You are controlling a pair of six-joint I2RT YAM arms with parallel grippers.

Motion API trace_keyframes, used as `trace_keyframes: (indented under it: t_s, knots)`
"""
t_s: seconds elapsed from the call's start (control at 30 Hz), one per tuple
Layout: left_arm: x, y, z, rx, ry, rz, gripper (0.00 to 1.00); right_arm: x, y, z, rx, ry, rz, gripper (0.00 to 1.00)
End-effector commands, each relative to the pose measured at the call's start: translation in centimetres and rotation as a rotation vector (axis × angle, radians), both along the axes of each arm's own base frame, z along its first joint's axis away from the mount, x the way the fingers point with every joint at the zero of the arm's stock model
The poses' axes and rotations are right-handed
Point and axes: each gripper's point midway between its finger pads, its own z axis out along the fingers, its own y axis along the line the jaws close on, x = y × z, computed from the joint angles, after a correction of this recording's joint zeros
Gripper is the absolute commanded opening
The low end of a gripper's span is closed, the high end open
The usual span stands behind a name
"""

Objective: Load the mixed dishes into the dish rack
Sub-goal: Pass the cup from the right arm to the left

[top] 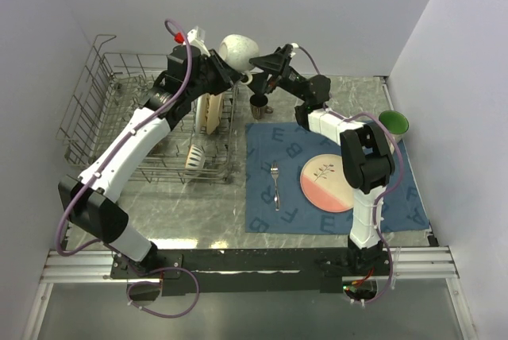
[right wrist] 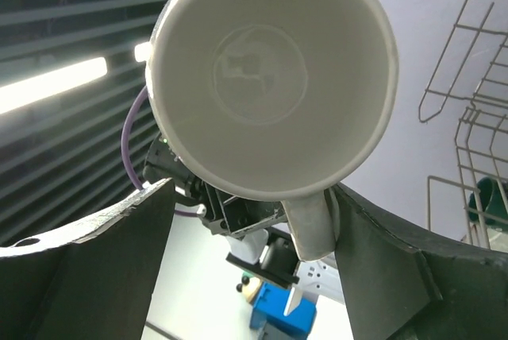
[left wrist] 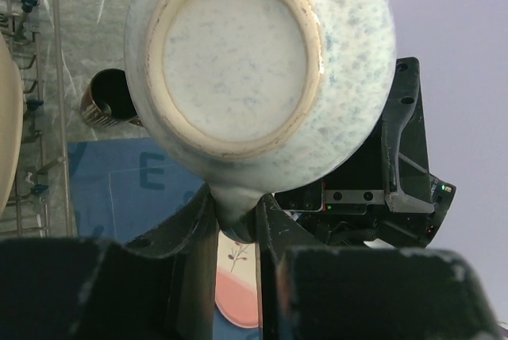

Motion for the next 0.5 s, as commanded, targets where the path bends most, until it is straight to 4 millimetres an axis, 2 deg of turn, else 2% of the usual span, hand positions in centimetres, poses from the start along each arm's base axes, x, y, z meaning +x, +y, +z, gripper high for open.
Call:
trace_keyframes:
  t_s: [0.0,0.13,0.27,0.37,0.47]
  knots:
    - [-2.8,1.1,14.8,-0.234,-0.374,-0.013,0.01,-5.7,-0.3,2.3,0.028,0.197,0.352,0.84]
    - [-3.3,0.6,15.8,-0.286,-0.385,-0.044,0.01,-6.6,0.4,0.7,-0.019,0.197,0.372,0.84]
    - [-3.6,0.6,16.1,-0.297,-0.387,-0.052,0.01,-7.0,0.8,-2.3,-0.076,0.236,0.368,0.84]
    - [-3.6,0.5,15.5,-0.289,-0.375,-0.058,0.01,-7.1,0.7,-2.9,-0.075,0.223,0.349,0.84]
    - [-3.5,0.7,14.8,-0.275,-0.365,-0.045,0.01,-7.2,0.6,-2.6,-0.074,0.2,0.343,0.84]
